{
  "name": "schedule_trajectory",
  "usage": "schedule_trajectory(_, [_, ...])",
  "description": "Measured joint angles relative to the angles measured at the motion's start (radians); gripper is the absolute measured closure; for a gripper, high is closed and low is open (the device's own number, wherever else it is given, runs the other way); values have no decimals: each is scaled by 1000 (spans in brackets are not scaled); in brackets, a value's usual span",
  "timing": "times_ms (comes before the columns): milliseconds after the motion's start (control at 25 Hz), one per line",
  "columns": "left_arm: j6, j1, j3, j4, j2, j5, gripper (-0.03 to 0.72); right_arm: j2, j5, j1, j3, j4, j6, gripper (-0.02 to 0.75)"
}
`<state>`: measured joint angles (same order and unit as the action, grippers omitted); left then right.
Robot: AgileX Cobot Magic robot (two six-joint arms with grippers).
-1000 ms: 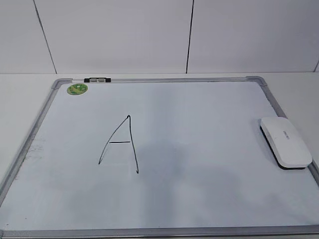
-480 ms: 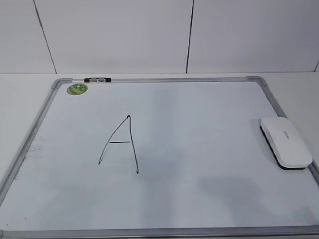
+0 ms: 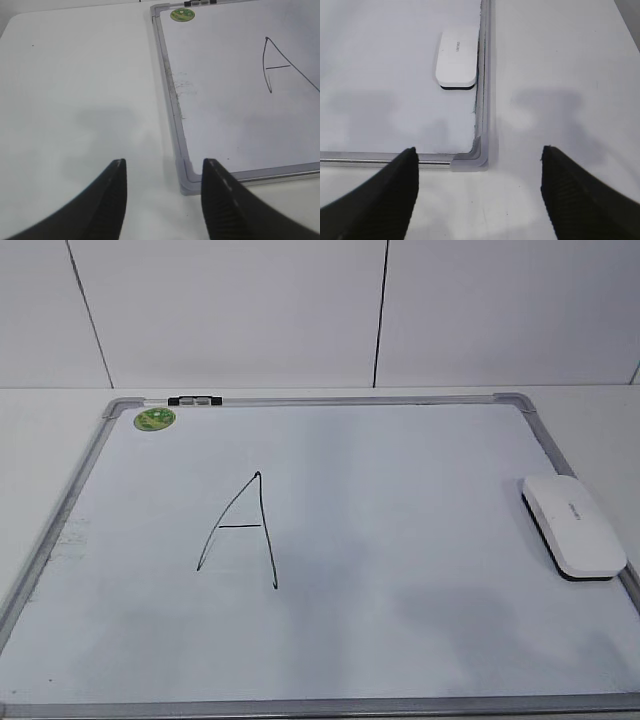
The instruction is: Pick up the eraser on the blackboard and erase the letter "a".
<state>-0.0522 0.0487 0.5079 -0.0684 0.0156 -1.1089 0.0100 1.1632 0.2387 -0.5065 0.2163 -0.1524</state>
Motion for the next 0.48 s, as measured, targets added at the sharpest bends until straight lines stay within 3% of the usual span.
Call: schedule_trajectory(480, [0, 0, 0, 0, 0, 0, 320, 0, -2, 0, 0, 3, 0, 162])
